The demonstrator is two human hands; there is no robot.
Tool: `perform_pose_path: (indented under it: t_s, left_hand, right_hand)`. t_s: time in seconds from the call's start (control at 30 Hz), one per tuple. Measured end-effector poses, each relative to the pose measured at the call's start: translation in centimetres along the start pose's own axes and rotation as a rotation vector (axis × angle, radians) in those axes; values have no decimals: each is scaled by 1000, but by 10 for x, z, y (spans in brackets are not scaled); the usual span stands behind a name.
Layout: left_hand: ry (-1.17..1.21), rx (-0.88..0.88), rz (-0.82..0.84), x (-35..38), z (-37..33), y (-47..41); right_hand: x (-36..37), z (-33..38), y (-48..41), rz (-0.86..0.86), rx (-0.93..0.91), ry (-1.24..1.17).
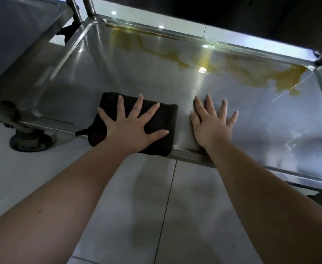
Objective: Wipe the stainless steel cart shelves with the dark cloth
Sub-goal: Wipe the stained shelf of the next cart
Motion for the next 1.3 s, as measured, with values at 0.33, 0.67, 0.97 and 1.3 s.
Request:
perform_pose_path:
  t_s: [0.33, 0.67, 0.97, 1.3]
  left_hand:
    - [2, 63, -143, -29, -27, -87]
    - [16, 125, -174, -51, -49, -139]
    - [61, -164, -95, -36, 81, -137]
    - [66, 88, -122, -51, -46, -132]
  right_hand:
    - [12, -3, 2, -86, 25, 3]
    - [10, -7, -1, -55, 34, -61]
    - [13, 10, 4, 17, -159, 33]
    - [11, 7, 2, 8, -137, 27]
Point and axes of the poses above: each hand's wrist, its own y-axis away from the middle knuckle, its own x-axis out of the palm, z = x × y, the point moved 7 cm from there along -y, towards the middle knuckle, and after that the axes turned 11 degrees about -y, right-handed, at the moved point
